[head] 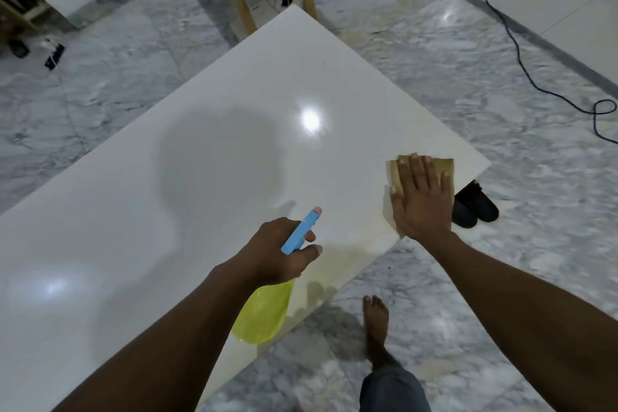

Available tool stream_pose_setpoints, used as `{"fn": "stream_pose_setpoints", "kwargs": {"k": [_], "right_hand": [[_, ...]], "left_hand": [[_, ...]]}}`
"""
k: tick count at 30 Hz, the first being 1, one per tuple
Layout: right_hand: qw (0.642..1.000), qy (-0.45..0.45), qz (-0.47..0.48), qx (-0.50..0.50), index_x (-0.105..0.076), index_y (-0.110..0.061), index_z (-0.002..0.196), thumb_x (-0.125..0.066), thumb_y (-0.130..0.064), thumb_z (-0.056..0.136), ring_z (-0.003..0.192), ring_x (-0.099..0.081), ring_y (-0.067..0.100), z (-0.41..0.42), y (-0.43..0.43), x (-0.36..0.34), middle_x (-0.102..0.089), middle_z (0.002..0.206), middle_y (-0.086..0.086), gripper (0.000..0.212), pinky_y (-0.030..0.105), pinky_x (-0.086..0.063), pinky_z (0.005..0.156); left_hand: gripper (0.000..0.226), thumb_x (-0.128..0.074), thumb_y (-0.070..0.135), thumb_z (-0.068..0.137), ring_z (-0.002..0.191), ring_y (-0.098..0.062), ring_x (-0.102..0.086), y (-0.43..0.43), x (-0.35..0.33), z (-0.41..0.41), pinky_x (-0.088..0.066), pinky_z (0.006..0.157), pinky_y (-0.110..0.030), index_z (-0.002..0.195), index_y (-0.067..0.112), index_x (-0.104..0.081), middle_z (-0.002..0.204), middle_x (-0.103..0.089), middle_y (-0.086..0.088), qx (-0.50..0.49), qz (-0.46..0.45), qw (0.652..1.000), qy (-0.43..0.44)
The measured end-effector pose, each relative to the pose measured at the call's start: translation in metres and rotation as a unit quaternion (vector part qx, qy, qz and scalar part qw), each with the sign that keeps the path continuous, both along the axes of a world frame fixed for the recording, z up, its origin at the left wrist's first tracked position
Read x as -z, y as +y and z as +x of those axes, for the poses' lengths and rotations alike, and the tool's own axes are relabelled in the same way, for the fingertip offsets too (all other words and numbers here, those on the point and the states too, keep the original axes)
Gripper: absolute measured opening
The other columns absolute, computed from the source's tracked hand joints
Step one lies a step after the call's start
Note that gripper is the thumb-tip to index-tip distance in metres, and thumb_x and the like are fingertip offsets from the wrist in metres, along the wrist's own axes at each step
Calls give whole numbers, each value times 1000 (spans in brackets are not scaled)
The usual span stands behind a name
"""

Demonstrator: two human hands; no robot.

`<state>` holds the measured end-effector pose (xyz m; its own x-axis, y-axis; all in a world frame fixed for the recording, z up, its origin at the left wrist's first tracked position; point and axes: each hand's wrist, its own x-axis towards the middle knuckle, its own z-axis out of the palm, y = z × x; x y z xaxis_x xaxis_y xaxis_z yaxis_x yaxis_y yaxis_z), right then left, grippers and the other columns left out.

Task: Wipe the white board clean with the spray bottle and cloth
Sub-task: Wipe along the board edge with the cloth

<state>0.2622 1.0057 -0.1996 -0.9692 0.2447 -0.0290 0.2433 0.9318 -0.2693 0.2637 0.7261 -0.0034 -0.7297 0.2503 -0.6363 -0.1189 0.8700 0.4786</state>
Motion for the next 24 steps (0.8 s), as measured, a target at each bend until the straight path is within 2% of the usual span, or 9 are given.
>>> {"fn": "stream_pose_setpoints", "kwargs": {"k": [4, 11, 18, 24], "right_hand": [[1000, 5, 4, -14, -20, -22, 157, -25, -48, 100, 153, -12, 24, 19, -43, 1, -19, 165, 3, 63, 55, -12, 121], [999, -1, -3, -48, -13, -24, 158, -19, -50, 99, 154, -6, 23, 62, -139, 1, -12, 167, 1, 65, 56, -10, 121], [996, 23, 6, -84, -21, -20, 157, -25, -47, 98, 152, -16, 29, 130, -279, 8, -22, 164, 5, 64, 58, -16, 118], [996, 34, 2, -83, -26, -18, 155, -27, -45, 97, 150, -20, 32, 176, -376, 4, -28, 162, 8, 65, 59, -18, 117]], "left_hand": [[28, -71, 37, 95, 72, -20, -78, -31, 1, 22, -57, 76, -26, 116, 18, -68, 95, -64, 6, -2, 2, 1000, 5], [22, -71, 37, 94, 70, -18, -78, -121, -2, 82, -57, 71, -22, 109, 22, -67, 100, -68, 0, -35, 31, 999, 26], [28, -73, 37, 94, 75, -22, -78, -254, -5, 183, -60, 81, -33, 114, 17, -69, 102, -70, -6, -58, 23, 996, 61], [13, -73, 37, 93, 67, -18, -77, -367, -9, 261, -61, 79, -32, 92, 29, -63, 96, -74, -10, -101, 9, 993, 58]]}}
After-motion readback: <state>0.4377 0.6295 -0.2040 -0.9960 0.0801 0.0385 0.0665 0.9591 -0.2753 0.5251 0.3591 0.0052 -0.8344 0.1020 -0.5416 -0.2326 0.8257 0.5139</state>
